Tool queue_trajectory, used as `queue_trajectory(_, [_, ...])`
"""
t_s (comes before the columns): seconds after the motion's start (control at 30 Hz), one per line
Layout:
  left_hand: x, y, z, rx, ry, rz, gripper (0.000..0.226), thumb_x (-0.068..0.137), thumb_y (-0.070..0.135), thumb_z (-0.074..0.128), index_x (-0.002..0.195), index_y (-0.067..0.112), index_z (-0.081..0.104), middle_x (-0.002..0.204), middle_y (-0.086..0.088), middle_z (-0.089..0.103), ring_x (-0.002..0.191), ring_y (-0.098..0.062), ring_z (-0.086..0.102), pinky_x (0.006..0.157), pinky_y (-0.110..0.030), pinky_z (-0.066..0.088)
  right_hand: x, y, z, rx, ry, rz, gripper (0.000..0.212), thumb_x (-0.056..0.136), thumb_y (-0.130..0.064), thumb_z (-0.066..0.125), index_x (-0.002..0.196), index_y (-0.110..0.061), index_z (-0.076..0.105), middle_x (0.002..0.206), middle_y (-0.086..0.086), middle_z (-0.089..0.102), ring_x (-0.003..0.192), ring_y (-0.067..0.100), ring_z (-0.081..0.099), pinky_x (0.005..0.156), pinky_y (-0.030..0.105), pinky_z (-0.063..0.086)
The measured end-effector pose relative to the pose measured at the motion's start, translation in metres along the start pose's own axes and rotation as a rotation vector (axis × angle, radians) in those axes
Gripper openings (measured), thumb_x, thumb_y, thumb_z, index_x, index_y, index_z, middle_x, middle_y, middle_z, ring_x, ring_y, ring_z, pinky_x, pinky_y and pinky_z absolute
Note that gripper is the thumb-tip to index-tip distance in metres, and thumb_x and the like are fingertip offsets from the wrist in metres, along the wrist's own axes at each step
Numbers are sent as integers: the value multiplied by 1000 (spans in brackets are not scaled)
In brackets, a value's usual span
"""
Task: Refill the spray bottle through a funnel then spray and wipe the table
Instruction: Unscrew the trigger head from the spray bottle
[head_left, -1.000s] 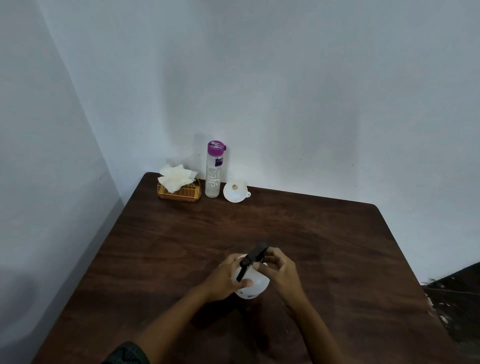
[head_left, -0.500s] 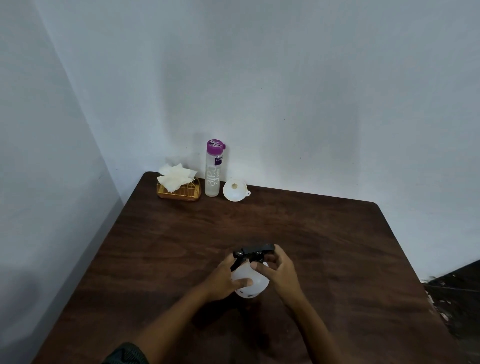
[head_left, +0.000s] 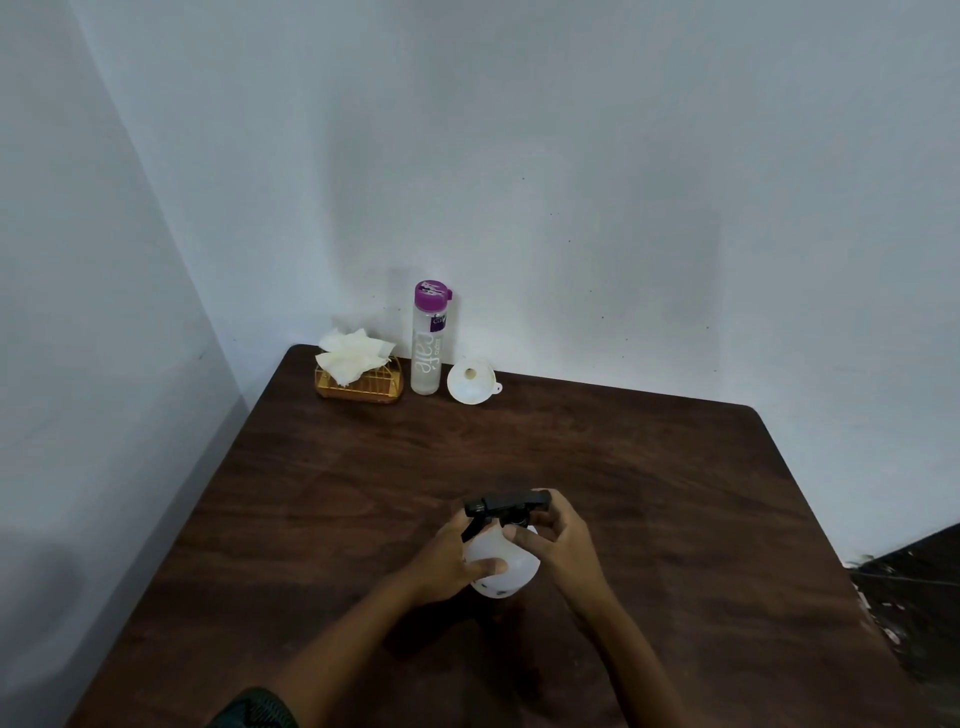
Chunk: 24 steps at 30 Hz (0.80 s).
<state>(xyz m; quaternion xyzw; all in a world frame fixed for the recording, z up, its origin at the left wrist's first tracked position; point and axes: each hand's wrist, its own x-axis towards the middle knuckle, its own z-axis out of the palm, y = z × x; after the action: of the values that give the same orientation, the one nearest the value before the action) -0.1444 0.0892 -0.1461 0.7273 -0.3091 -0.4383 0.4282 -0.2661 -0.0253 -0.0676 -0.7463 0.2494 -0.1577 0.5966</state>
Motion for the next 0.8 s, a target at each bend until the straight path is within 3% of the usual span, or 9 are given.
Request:
queue_trajectory(0.07, [1,-4,0,-5,23,-1,85,62,61,75,134,29,42,133,9,51,122,-9,50,101,-41,47,-2,1,-1,13,-18,16,48,66,-40,67,108,-15,61,105,-1,67,98,6,62,83,24,52])
queue_trajectory(0.2, [4,-10,-1,11,31,3,92,54,71,74,132,33,44,132,9,51,121,-11,51,101,-43,47,-5,4,-3,27,-50,53,36,74,-30,62,105,-13,62,106,3,66,100,11,62,79,23,51])
queue_trajectory(0.37, [-2,3,0,89,-11,30,84,72,57,69,142,29,34,139,15,31,128,-8,35,107,-31,36,-5,0,0,32,-18,49,47,68,-27,67,114,-20,58,109,-4,64,101,7,61,77,21,50])
queue_trajectory(0.43, [-2,4,0,108,-24,45,88,69,63,65,144,29,32,141,14,25,130,-11,30,109,-34,34,-4,-3,2,24,22,41,50,64,-29,72,109,-18,56,106,-3,64,98,9,61,75,23,51])
queue_trajectory(0.53, [-4,3,-2,54,-11,20,93,61,65,70,140,30,36,140,11,37,128,-12,41,107,-41,41,-2,-4,0,-7,18,10,43,64,-36,71,101,-16,60,100,0,67,94,9,63,77,25,52])
queue_trajectory(0.6, [-3,2,-2,54,11,3,75,65,55,75,129,36,41,135,8,46,124,-13,46,104,-43,44,-3,-3,-4,-19,-17,18,34,72,-29,70,103,-16,63,102,-1,67,97,7,62,81,25,51])
queue_trajectory(0.67, [-4,6,-2,110,12,23,59,75,42,74,118,47,34,134,7,42,126,-14,42,106,-42,41,-2,-1,-8,-32,-50,52,26,82,-16,67,108,-15,62,107,-1,66,101,9,61,84,26,51])
queue_trajectory(0.8, [0,4,-2,105,12,26,64,78,38,73,127,38,33,136,7,40,127,-13,39,107,-41,39,-4,-2,-10,-45,-92,70,25,88,-8,58,113,-14,60,112,0,63,104,10,59,84,24,50])
